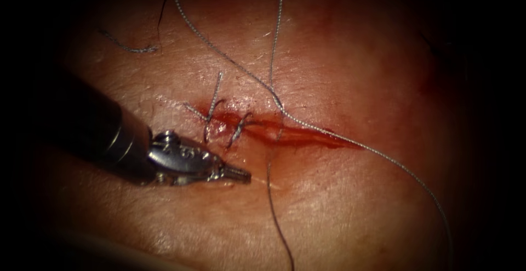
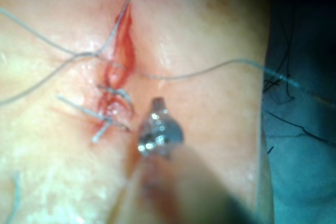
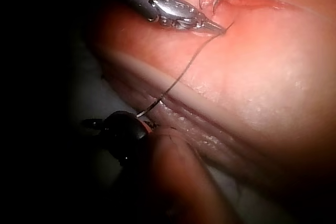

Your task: Wound Closure

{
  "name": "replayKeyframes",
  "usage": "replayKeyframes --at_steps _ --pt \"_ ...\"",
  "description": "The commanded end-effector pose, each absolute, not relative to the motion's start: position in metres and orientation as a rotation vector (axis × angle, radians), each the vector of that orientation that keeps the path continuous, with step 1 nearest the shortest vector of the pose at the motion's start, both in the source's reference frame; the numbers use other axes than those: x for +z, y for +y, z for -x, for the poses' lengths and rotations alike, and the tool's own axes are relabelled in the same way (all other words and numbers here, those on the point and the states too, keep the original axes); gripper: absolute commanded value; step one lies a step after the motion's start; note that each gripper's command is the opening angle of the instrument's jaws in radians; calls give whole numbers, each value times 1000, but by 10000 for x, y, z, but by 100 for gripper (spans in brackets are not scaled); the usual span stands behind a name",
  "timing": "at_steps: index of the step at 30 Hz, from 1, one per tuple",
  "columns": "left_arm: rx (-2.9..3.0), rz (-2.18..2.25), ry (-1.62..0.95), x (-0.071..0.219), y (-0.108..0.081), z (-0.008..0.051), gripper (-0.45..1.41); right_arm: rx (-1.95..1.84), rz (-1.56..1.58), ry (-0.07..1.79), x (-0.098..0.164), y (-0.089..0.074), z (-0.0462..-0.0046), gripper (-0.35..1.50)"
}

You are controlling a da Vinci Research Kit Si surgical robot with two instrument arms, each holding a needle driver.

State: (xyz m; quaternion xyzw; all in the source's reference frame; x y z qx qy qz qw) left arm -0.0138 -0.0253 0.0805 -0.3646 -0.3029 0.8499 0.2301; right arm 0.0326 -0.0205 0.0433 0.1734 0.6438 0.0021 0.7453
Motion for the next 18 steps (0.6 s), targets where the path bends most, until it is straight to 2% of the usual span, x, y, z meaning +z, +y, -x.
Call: replayKeyframes --at_steps 1,2,9,13,18 --pt "2338 1000 -839 809 -262 138 -18 31 -362 1406 438 -199 -328 145" --pt "2338 1000 -839 809 -262 138 -18 25 -312 1393 444 -175 -300 147" --pt "2338 1000 -840 810 -261 136 -18 36 -194 1299 482 -99 -215 143" --pt "2338 999 -837 811 -262 138 -18 32 -13 1203 511 -57 -202 142" --pt "2339 999 -836 811 -264 137 -18 -64 134 1120 564 -18 -211 140"
